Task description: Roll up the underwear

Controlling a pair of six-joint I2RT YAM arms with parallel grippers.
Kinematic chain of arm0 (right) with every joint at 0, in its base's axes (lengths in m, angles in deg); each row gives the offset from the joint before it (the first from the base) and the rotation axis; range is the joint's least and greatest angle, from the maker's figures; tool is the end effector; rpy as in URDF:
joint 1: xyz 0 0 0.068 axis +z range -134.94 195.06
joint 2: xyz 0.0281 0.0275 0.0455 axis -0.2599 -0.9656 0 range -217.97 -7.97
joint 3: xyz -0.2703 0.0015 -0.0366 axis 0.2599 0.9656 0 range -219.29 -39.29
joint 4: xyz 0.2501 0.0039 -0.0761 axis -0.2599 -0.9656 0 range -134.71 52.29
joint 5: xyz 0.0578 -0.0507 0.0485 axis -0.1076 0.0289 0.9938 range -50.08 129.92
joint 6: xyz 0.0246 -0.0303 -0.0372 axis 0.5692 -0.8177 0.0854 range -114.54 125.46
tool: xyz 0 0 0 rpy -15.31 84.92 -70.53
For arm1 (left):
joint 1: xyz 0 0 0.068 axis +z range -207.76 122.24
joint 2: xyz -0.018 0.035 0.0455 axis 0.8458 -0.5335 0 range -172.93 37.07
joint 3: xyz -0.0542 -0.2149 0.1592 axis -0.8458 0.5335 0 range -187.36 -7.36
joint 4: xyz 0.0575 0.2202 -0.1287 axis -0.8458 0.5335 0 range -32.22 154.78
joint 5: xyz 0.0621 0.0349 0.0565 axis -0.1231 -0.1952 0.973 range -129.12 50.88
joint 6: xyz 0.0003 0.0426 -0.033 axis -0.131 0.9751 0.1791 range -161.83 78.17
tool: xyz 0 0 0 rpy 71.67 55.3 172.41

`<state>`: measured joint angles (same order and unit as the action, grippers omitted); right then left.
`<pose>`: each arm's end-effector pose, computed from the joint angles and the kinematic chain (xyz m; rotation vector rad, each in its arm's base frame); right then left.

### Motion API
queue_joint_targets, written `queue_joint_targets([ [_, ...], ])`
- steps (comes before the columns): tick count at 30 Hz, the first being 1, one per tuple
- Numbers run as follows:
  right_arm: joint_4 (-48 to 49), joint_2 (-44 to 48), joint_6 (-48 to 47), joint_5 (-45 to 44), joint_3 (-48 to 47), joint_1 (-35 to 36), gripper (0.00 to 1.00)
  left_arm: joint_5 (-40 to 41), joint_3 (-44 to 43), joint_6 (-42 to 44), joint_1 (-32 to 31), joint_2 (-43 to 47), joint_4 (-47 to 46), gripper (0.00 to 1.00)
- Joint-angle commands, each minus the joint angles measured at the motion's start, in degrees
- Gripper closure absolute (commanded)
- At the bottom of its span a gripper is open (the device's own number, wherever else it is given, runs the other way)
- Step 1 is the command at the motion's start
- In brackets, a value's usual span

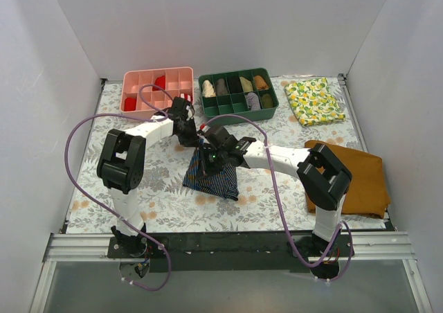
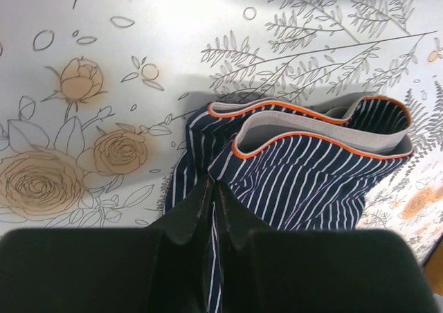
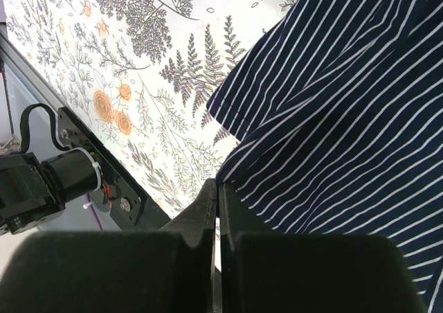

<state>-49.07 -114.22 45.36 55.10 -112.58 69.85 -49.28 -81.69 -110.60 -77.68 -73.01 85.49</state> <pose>0.2287 0.3399 0.2083 -0.4803 2.5531 1.0377 0.3676 -0.1399 0.1695 -1.1282 2.6292 -0.6534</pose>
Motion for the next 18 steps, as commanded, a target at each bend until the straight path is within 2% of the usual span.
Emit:
queue_joint_targets([
  [1, 3.0, 0.4, -0.2, 0.0, -1.3, 0.3, 0.99, -2.1, -3.8, 1.2, 0.5, 0.1, -1.3, 0.96],
  [5, 4.2, -0.4, 0.0, -0.5, -1.8, 0.3, 0.99, -1.8, -4.3, 1.6, 0.7, -1.3, -2.7, 0.95],
  [7, 4.9, -1.1, 0.4, -1.3, -2.5, 0.3, 0.99, -1.8, -4.7, 1.7, 0.8, -1.7, -2.7, 0.90],
  [12, 6.5, -3.2, 2.5, -2.1, -2.5, 0.3, 0.99, -1.6, -3.7, 1.6, 1.6, -1.8, -3.3, 0.84],
  [13, 7.1, -3.8, 3.1, -1.7, -2.3, 0.3, 0.99, -1.9, -3.5, 1.6, 1.8, -1.8, -3.6, 0.79],
  [18, 7.9, -4.8, 3.3, -1.7, -2.5, 0.3, 0.99, -0.8, -3.7, 1.9, 2.5, -1.7, -2.4, 0.66],
])
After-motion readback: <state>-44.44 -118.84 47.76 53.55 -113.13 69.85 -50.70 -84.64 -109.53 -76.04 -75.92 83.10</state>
